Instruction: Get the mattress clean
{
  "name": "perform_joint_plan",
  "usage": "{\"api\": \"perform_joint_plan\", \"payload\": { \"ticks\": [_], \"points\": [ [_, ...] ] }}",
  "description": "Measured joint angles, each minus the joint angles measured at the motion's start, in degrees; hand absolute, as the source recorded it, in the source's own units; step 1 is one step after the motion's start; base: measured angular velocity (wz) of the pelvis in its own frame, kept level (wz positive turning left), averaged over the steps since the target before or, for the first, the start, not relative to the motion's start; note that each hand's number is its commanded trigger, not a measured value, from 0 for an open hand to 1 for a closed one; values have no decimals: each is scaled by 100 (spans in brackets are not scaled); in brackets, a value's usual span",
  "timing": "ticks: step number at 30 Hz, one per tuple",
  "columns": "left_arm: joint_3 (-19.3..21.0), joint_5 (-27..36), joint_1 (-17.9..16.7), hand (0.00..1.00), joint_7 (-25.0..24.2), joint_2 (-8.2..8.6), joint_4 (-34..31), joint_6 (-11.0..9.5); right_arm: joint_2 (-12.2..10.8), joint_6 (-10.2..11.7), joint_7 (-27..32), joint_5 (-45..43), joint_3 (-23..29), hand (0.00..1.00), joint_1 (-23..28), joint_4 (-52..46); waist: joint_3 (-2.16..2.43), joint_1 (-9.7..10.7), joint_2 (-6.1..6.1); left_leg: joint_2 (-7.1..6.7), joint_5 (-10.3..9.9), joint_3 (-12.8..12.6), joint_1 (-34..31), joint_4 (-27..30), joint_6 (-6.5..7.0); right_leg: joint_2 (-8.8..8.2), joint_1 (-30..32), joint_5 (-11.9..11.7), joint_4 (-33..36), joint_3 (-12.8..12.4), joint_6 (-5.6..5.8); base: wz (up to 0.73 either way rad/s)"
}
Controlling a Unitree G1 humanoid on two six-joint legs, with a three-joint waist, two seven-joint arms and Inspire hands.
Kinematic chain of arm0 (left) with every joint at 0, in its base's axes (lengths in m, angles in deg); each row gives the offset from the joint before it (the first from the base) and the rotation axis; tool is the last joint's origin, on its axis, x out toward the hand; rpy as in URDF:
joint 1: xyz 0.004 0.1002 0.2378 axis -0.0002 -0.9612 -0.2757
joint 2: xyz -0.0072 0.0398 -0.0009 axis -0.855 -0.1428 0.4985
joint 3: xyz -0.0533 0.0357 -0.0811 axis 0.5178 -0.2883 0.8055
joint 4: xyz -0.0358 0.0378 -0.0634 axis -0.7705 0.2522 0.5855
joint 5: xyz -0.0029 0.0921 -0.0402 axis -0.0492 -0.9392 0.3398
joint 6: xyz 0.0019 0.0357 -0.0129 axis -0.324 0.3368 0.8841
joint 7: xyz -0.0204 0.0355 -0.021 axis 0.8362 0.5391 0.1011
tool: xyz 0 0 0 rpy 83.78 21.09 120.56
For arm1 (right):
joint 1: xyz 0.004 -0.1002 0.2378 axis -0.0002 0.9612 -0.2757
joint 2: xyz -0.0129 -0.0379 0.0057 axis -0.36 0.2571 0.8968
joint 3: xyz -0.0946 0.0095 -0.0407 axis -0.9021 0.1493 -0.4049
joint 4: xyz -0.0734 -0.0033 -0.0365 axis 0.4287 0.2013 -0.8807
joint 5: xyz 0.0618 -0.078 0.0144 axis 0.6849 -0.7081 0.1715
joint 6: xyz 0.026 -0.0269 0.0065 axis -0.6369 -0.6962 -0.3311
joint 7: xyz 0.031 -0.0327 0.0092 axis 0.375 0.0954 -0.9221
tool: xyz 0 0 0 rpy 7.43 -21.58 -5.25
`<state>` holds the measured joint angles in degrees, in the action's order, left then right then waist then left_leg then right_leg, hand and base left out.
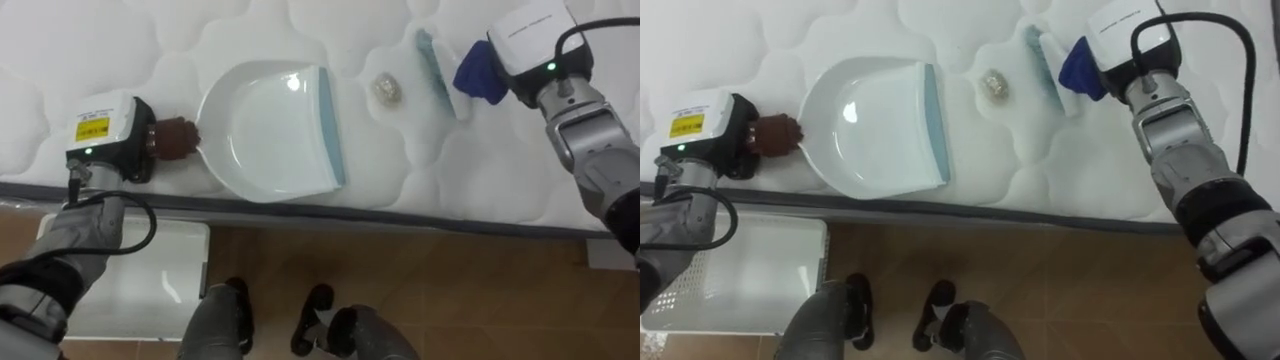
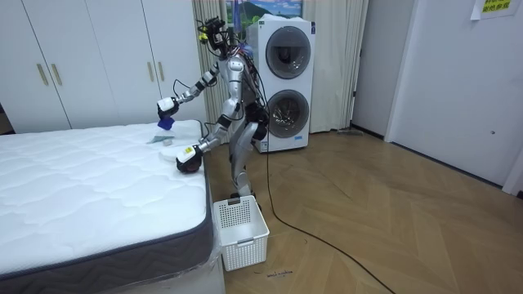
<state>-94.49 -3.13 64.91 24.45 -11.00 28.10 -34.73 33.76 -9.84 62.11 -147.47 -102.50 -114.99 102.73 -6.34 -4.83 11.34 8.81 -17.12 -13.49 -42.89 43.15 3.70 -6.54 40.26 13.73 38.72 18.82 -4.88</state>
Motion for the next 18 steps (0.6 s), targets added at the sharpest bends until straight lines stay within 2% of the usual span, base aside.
{"api": "perform_joint_plan", "payload": {
  "ticks": [5,18],
  "points": [
    [7,-247,17,100,1,-48,-35,-32,-3,46,-313,129,-10,100,10,-409,0,-32,-1,52,4,23,-36,11,-10,62,-20,-49,-95,35,-11,0],
    [13,-621,-12,100,27,-82,-48,-33,-89,63,-878,840,8,100,111,-1103,13,-67,-26,63,14,0,53,-10,-25,60,-60,-60,-80,35,-28,-1]
  ]
}}
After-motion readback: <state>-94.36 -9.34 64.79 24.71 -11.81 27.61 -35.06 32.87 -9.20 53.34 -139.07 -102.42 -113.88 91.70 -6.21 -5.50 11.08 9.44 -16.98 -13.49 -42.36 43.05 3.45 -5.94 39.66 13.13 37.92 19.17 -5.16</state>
